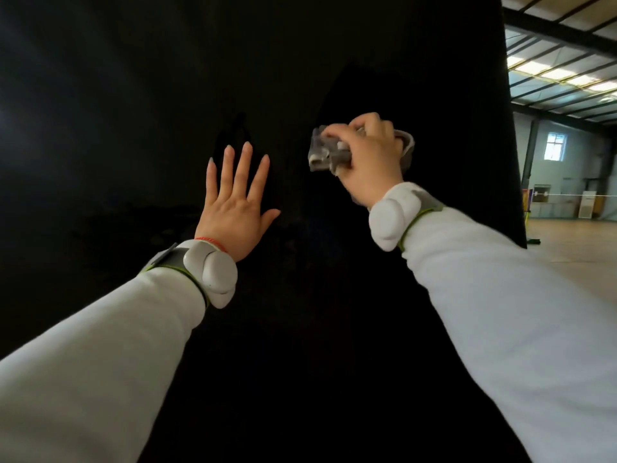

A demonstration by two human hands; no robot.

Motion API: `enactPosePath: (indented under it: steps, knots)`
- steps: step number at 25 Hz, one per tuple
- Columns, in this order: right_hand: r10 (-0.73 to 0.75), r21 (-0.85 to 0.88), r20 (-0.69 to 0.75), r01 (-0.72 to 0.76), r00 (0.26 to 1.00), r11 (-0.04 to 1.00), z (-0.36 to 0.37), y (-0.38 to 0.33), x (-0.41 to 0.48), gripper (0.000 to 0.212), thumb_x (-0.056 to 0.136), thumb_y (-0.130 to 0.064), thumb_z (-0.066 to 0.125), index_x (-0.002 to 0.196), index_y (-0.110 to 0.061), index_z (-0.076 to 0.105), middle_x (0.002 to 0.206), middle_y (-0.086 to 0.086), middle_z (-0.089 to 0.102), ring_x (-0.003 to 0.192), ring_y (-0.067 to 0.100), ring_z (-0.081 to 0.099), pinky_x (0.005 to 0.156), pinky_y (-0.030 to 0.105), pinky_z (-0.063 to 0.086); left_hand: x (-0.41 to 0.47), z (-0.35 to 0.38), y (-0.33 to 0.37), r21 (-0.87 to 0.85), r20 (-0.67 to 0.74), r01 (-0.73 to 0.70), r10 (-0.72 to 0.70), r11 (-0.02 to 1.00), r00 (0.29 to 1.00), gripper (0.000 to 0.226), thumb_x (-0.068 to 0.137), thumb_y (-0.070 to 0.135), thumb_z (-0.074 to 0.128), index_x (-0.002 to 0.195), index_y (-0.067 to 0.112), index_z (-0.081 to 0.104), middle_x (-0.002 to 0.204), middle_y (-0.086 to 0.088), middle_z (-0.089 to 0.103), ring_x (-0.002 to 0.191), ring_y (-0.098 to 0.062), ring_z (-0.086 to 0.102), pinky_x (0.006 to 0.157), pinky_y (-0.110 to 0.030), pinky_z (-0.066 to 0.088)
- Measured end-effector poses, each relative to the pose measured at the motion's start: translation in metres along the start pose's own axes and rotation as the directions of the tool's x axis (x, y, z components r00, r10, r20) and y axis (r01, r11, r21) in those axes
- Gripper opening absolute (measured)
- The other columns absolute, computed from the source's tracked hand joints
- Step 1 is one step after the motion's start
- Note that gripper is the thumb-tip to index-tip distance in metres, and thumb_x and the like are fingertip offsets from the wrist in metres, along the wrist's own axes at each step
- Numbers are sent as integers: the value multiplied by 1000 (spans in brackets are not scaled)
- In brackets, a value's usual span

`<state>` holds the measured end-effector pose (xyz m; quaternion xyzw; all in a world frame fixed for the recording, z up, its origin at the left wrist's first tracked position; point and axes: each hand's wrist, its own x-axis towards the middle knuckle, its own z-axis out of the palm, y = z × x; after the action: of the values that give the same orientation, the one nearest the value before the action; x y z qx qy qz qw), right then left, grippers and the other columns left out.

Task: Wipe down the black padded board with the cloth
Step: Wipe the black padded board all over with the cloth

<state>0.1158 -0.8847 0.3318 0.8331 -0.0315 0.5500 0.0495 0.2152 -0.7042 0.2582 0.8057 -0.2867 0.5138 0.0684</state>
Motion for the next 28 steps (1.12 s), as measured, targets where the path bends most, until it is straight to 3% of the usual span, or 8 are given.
enactPosePath:
  steps: [6, 11, 13, 15, 17, 21, 24, 28]
  knots:
    - [-225, 64, 100, 219, 969, 974, 28, -4, -70, 42, 65, -15, 72, 104, -30, 67, 102, 5, 52, 94, 30, 45, 78, 39, 26, -4, -6, 5, -54, -23, 0, -1, 999, 1000, 79, 92, 45, 44, 150, 14, 0, 156, -14, -9, 142, -33, -14, 112, -46, -13]
    - [-323, 90, 404, 314, 856, 945, 16, -2, -96, 35, 77, -18, 67, 109, -33, 66, 110, 1, 49, 104, 24, 40, 87, 38, 27, -28, -2, 6, -31, 38, 12, -11, 999, 999, 83, 91, 48, 43, 148, 17, -8, 156, -11, -14, 141, -31, -17, 111, -45, -16]
    - [-251, 29, 327, 256, 911, 966, 5, 0, -70, 36, 79, -17, 62, 112, -32, 64, 114, 2, 49, 108, 25, 40, 88, 36, 28, -28, 1, 4, -15, 68, 19, -18, 1000, 997, 83, 92, 50, 39, 143, 18, -18, 154, -11, -19, 139, -28, -24, 109, -45, -19]
    - [-43, 10, 76, 42, 996, 999, -5, 1, -34, 39, 78, -13, 59, 113, -31, 62, 117, 3, 48, 109, 27, 41, 89, 38, 31, -27, 4, 3, -13, 68, 13, -12, 1000, 998, 81, 92, 52, 35, 140, 19, -22, 154, -10, -21, 134, -25, -30, 108, -45, -20]
    - [82, 49, -23, -81, 996, 996, -1, -1, -20, 41, 78, -12, 58, 114, -32, 60, 119, 2, 46, 111, 26, 39, 91, 39, 31, -28, 7, 3, -16, 57, 4, -3, 1000, 998, 81, 92, 52, 35, 140, 19, -21, 154, -11, -20, 132, -23, -31, 108, -45, -21]
    - [-146, 83, 75, 140, 986, 987, 31, -10, -68, 39, 67, -15, 67, 103, -29, 66, 105, 4, 52, 97, 31, 45, 78, 38, 30, -28, 7, 4, -32, 17, -9, 9, 999, 1000, 82, 91, 48, 41, 147, 16, -8, 156, -13, -13, 139, -30, -21, 110, -47, -17]
    - [-216, 167, 207, 183, 954, 969, 42, -10, -121, 35, 64, -17, 73, 98, -27, 69, 98, 3, 53, 91, 29, 46, 76, 42, 33, -37, 7, 8, -62, -8, -8, 7, 998, 1000, 80, 89, 45, 47, 150, 14, 4, 156, -14, -5, 142, -34, -11, 111, -49, -13]
    - [-342, 169, 449, 297, 825, 940, 28, -8, -129, 31, 74, -15, 69, 103, -26, 69, 104, 3, 52, 100, 27, 43, 84, 42, 34, -54, 15, 8, -26, 58, -12, 14, 1000, 998, 83, 90, 49, 44, 149, 15, -3, 156, -13, -11, 141, -33, -16, 110, -51, -15]
